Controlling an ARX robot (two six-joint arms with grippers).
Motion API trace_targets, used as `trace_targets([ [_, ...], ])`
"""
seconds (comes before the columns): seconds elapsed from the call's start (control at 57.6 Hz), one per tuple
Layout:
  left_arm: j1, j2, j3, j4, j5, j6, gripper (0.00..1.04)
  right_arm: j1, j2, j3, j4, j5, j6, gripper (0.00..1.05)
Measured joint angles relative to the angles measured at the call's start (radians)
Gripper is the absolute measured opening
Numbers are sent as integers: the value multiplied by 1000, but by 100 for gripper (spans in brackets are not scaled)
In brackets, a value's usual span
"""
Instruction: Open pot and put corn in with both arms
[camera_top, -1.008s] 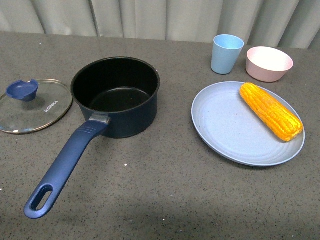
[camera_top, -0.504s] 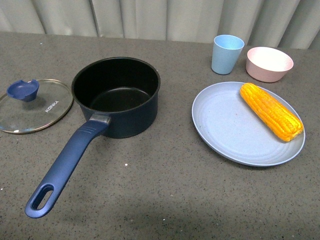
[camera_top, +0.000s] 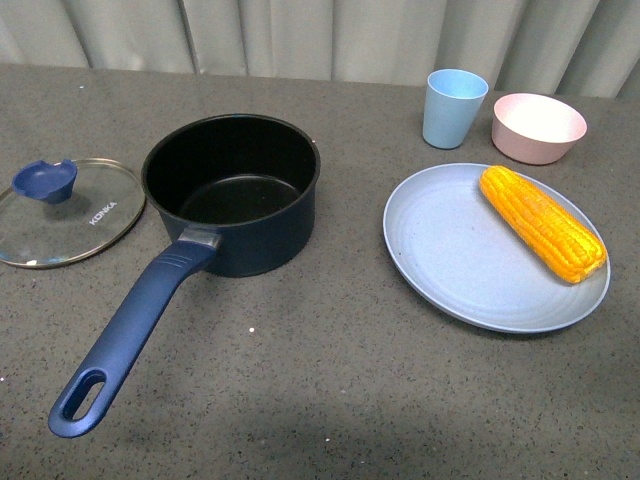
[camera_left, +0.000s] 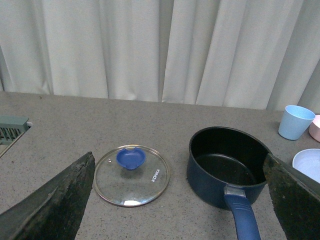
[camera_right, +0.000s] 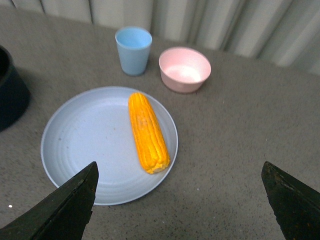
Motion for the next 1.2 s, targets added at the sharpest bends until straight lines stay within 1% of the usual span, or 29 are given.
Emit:
trace_targets([
  [0.035, 0, 0, 0, 0, 0, 0, 98, 5, 115, 46, -5, 21, -1, 95],
  [0.087, 0, 0, 0, 0, 0, 0, 98, 13, 324, 130, 0, 30, -6, 95],
  [0.139, 0, 0, 0, 0, 0, 0, 98, 28, 473, 204, -1, 44, -10, 95],
  [0.243, 0, 0, 0, 0, 0, 0, 98, 48, 637, 303, -14, 74, -10, 95],
  [0.365, 0, 0, 0, 0, 0, 0, 98, 65, 790, 414, -45, 78, 2, 95],
  [0.504, 0, 0, 0, 0, 0, 0, 98, 77, 877, 488, -82, 97, 21, 95],
  [0.782, 0, 0, 0, 0, 0, 0, 98, 91, 1006, 608, -152, 83, 91, 95],
  [1.112, 0, 0, 0, 0, 0, 0, 98, 111, 1094, 681, -175, 109, 99, 95],
  [1.147, 0, 0, 0, 0, 0, 0, 98, 113, 1098, 687, -182, 110, 101, 93],
  [1.199, 0, 0, 0, 0, 0, 0, 98, 116, 1102, 692, -184, 116, 100, 86],
])
